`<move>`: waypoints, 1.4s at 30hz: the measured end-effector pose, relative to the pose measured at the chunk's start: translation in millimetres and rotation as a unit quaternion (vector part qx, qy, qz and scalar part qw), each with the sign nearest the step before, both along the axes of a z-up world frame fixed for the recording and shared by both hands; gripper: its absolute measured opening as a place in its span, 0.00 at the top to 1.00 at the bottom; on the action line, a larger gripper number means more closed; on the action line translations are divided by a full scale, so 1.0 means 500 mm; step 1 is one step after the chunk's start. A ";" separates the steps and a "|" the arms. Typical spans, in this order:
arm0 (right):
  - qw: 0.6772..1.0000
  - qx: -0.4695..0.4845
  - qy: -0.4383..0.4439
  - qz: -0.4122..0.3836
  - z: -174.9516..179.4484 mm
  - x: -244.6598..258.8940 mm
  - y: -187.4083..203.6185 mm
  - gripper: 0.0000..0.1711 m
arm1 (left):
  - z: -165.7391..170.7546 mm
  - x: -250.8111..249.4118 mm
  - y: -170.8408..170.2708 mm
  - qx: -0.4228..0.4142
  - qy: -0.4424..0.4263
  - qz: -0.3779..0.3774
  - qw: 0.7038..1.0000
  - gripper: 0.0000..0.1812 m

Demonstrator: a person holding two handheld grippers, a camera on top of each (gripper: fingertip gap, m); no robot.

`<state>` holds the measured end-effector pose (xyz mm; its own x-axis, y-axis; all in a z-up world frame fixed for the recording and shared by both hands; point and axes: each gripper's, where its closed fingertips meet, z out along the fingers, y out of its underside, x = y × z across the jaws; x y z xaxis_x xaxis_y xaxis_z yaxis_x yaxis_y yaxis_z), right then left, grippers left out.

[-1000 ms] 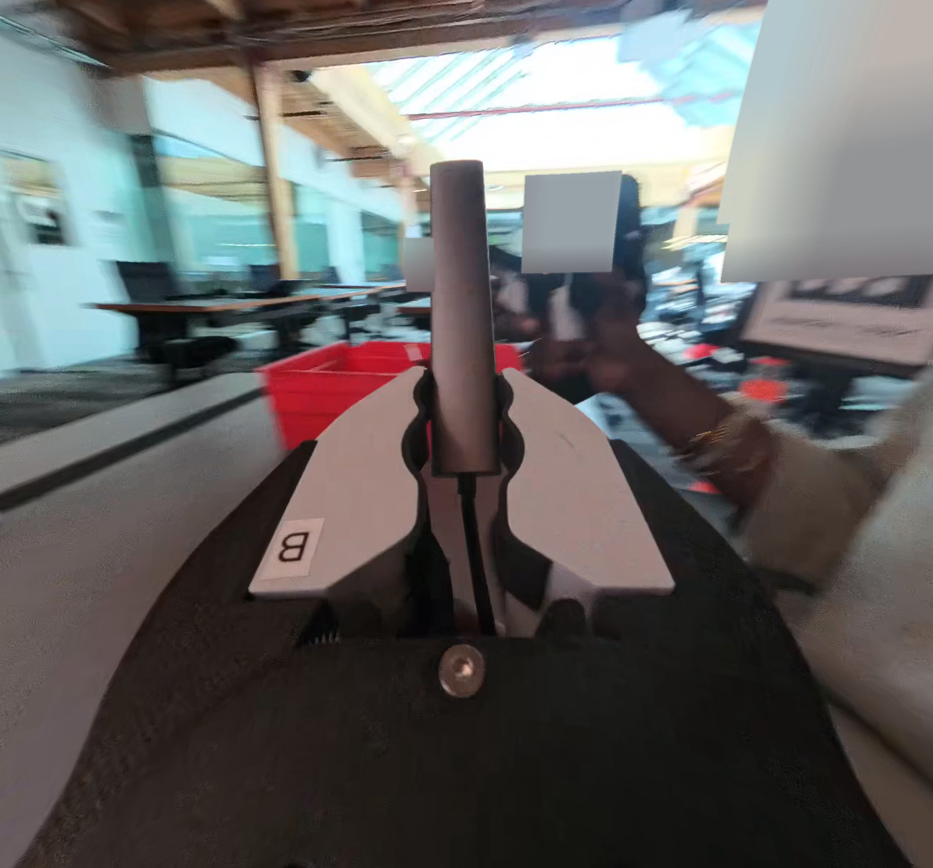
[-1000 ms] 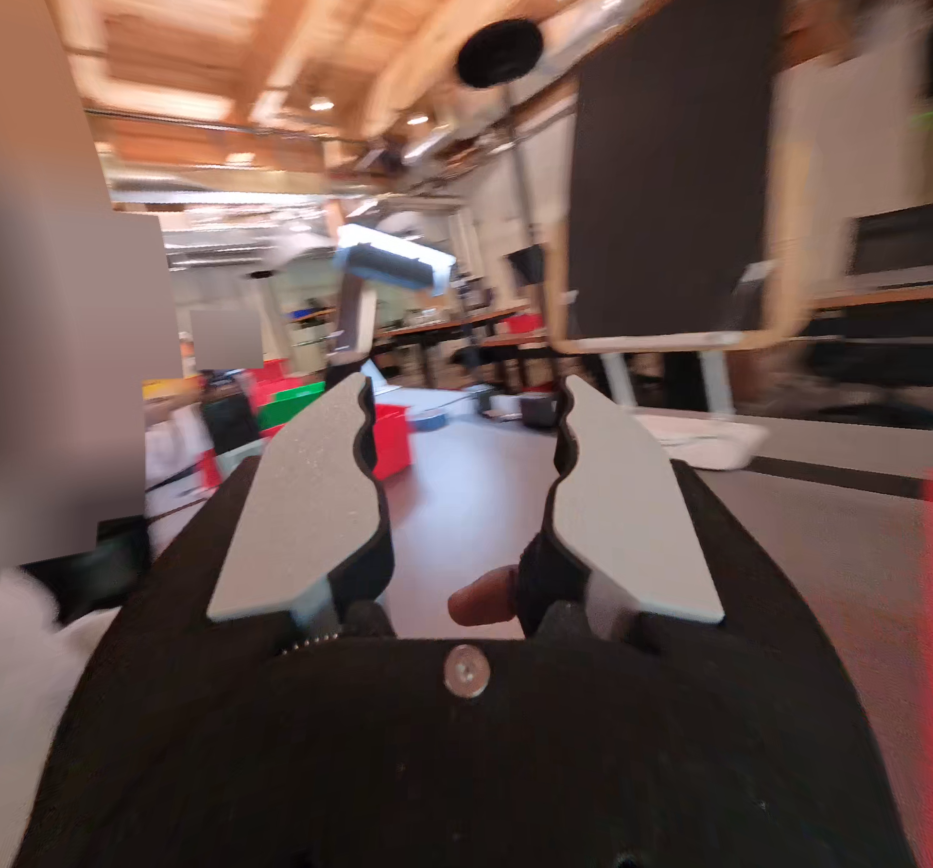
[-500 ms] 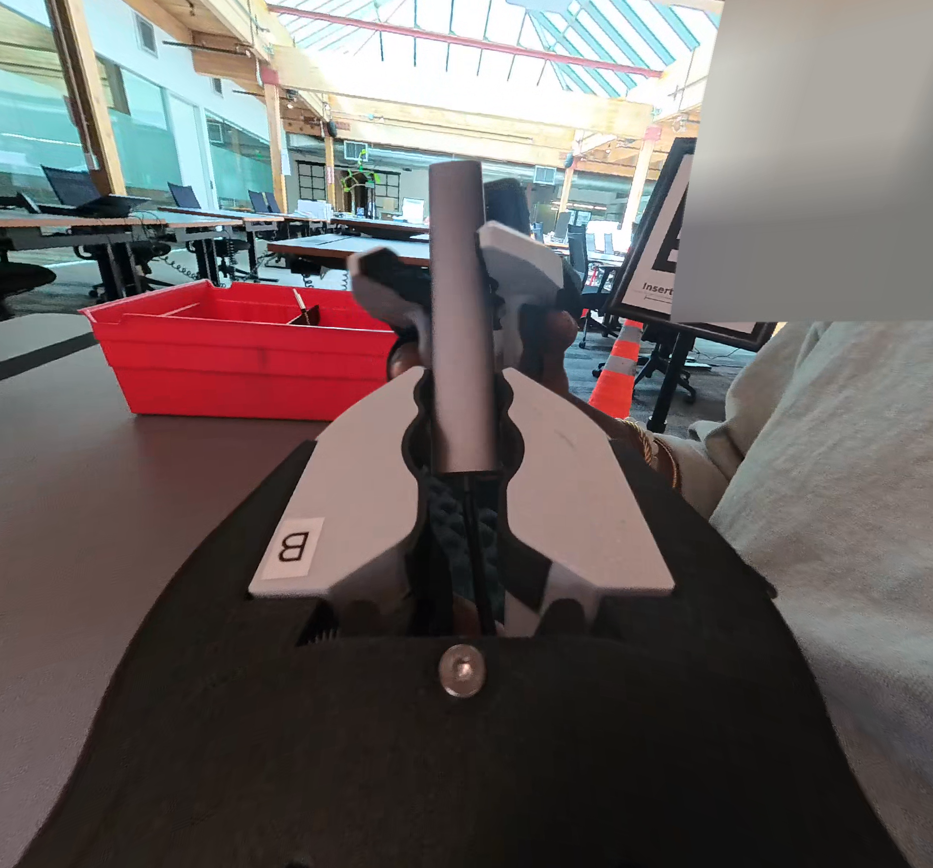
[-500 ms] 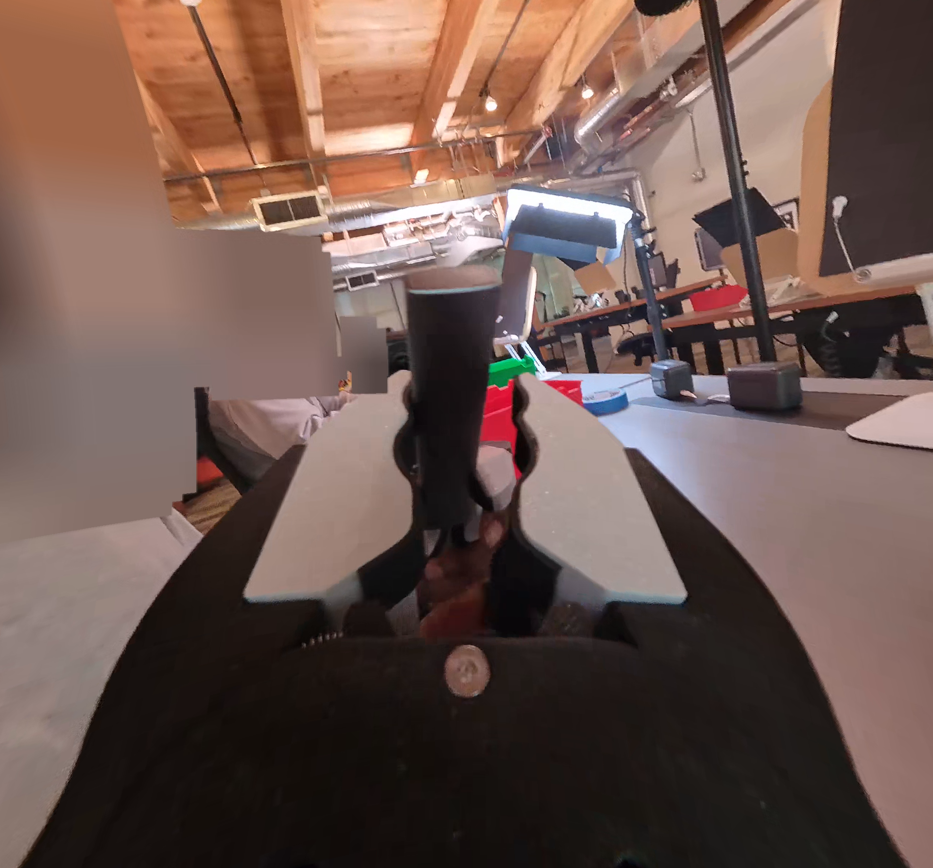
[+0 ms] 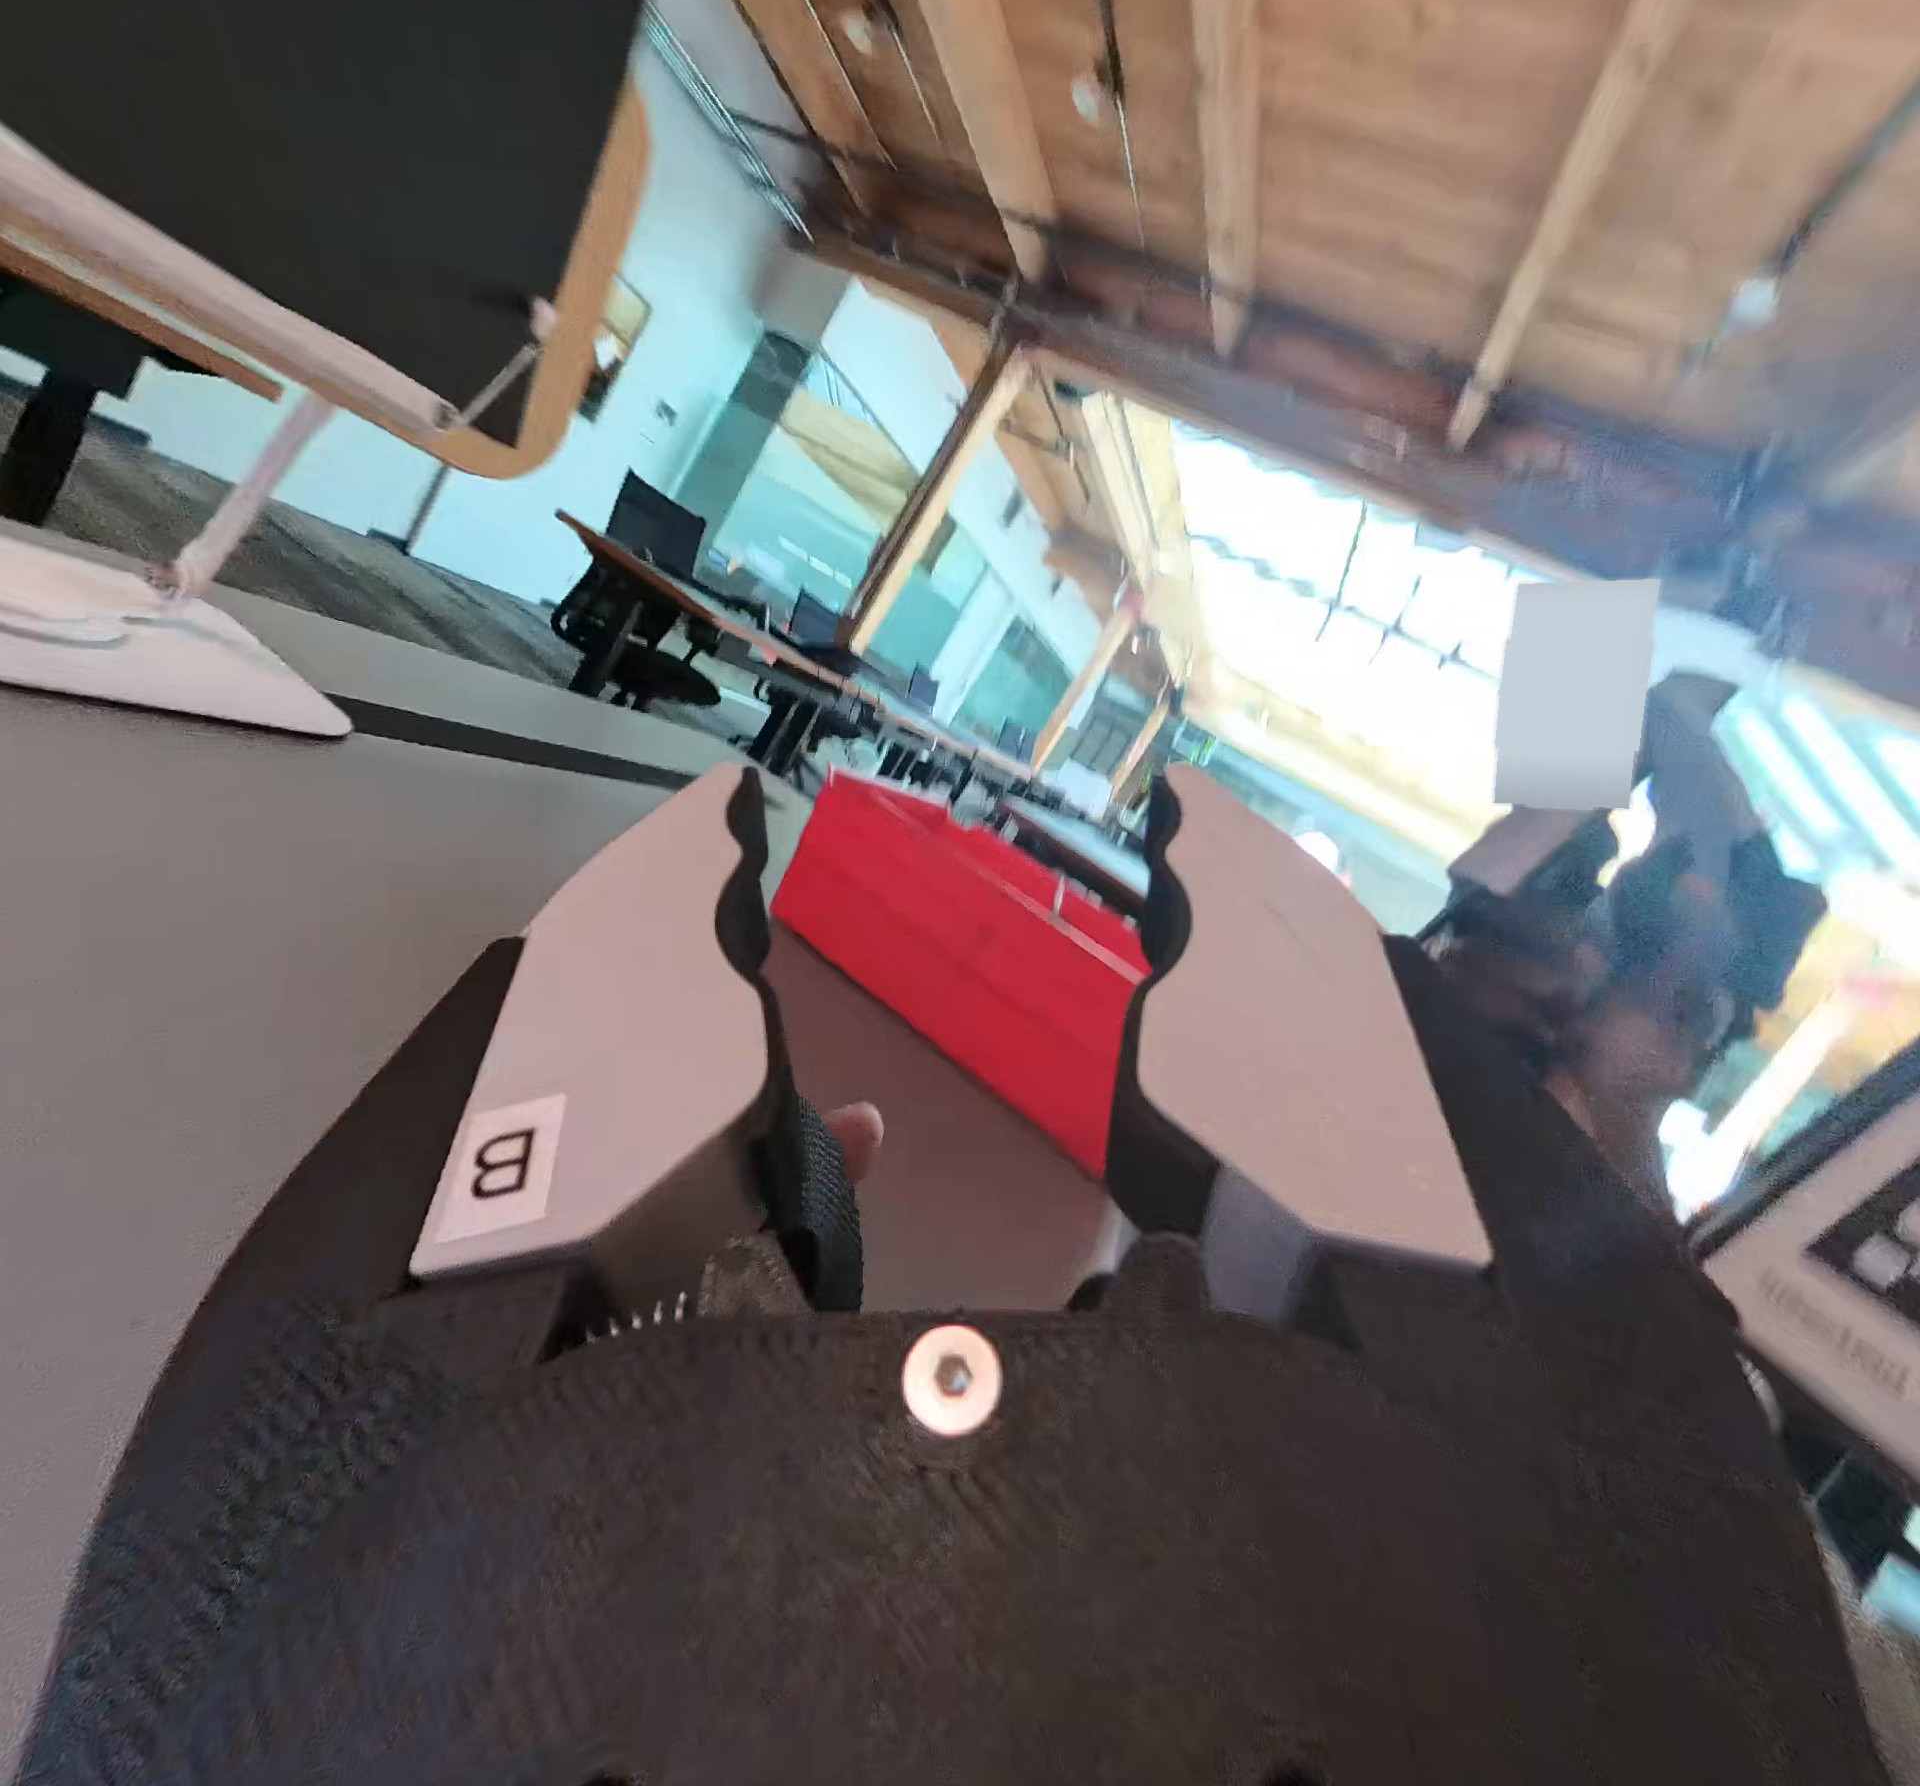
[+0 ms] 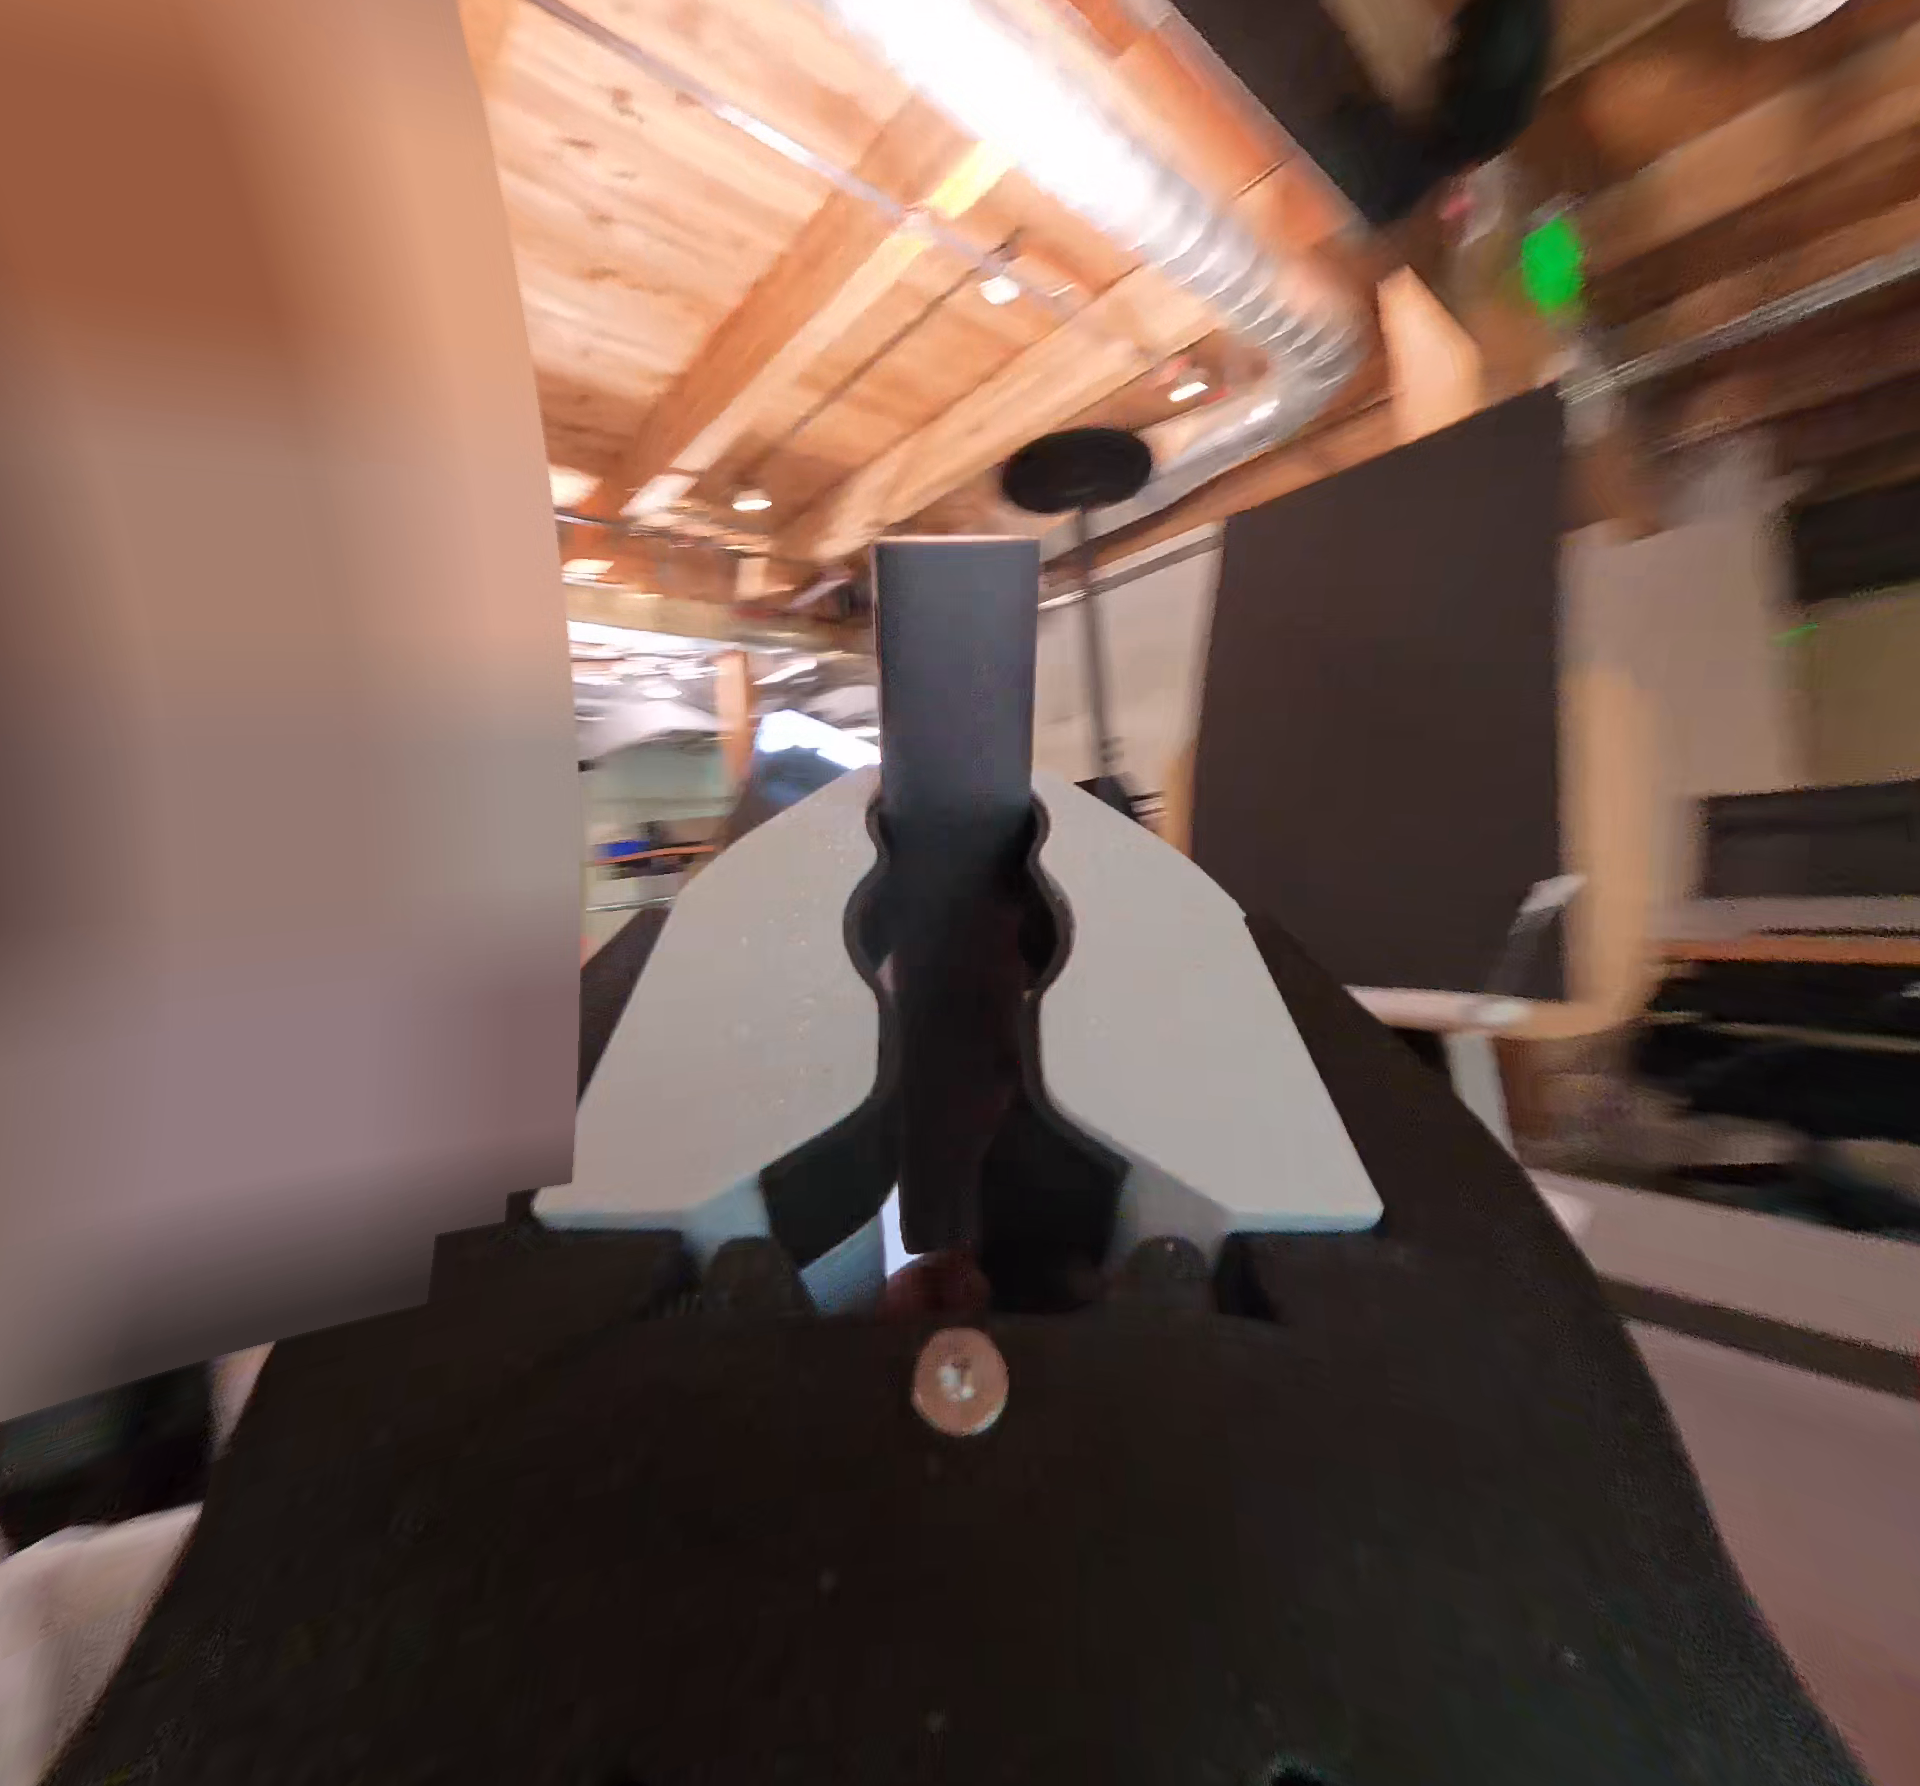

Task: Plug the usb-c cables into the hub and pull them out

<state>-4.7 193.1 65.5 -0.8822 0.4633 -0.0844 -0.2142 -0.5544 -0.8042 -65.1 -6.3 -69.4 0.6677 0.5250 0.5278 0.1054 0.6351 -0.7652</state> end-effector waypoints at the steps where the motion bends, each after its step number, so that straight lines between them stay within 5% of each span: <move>1: 0.999 -0.001 0.008 -0.052 0.023 -0.013 0.035 0.89 | 0.003 -0.005 -0.018 0.034 -0.009 0.007 0.999 0.61; 6: 0.965 0.039 0.069 -0.250 0.125 -0.072 0.160 0.89 | -0.005 -0.018 -0.045 0.096 -0.048 0.003 0.994 0.61; 10: 0.935 0.088 0.050 -0.339 0.137 -0.184 0.234 0.89 | 0.001 -0.017 -0.043 0.093 -0.039 0.006 0.995 0.58; 16: 0.929 0.180 -0.035 -0.320 0.027 -0.373 0.268 0.89 | 0.012 -0.010 -0.035 0.059 -0.003 0.022 0.998 0.56; 24: 0.868 0.371 -0.056 -0.326 -0.126 -0.500 0.261 0.89 | 0.017 -0.005 -0.015 0.037 0.025 0.019 0.999 0.55; 27: 0.797 0.507 -0.060 -0.321 -0.216 -0.536 0.263 0.89 | 0.015 0.001 0.005 0.013 0.030 0.000 0.999 0.55; 31: 0.656 0.690 -0.136 -0.274 -0.372 -0.557 0.292 0.89 | 0.013 0.009 0.028 -0.027 0.046 -0.009 0.999 0.55; 33: 0.617 0.730 -0.168 -0.241 -0.427 -0.556 0.291 0.89 | 0.012 0.011 0.033 -0.042 0.054 -0.006 0.998 0.55; 36: 0.610 0.725 -0.272 -0.168 -0.487 -0.538 0.267 0.87 | 0.009 0.011 0.035 -0.050 0.054 -0.006 0.997 0.55; 38: 0.633 0.688 -0.329 -0.131 -0.498 -0.537 0.248 0.81 | 0.013 0.014 0.033 -0.042 0.057 -0.011 0.997 0.55; 42: 0.681 0.614 -0.392 -0.076 -0.476 -0.538 0.227 0.57 | 0.027 0.025 0.030 -0.023 0.068 -0.025 0.997 0.55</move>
